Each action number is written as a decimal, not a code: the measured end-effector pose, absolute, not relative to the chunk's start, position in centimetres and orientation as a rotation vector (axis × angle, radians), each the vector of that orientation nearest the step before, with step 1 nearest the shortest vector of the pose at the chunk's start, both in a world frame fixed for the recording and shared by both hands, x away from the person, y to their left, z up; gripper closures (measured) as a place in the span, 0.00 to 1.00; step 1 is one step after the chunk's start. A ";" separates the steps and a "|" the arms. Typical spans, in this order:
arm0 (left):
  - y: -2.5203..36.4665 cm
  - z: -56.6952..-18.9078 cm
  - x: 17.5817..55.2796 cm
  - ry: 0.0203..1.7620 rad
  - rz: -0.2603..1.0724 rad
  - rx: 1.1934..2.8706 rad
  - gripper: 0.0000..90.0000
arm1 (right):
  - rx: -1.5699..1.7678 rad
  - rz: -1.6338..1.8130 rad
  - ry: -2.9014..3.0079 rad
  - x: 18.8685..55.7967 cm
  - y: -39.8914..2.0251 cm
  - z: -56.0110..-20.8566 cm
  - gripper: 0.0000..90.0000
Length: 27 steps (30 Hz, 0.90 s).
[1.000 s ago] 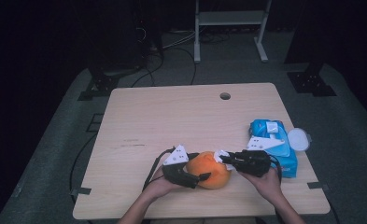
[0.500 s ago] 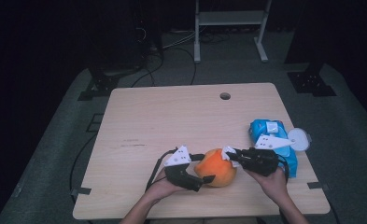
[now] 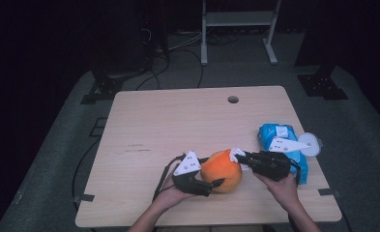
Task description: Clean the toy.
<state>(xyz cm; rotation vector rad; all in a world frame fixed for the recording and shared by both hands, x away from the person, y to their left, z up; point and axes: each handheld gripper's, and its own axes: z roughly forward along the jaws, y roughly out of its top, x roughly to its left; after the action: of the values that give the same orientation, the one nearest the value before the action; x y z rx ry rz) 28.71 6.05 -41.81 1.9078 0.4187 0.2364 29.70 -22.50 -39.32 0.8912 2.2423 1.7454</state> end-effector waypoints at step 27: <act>6.7 -44.1 30.1 0.524 0.224 1.872 0.23 | 0.746 1.552 2.366 28.9 -19.2 -39.5 0.88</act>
<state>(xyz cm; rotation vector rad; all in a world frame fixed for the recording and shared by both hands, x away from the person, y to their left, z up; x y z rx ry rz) 30.09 6.69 -44.07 1.8717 0.5238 0.2238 28.93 -19.23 -39.46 0.7463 2.3657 1.5524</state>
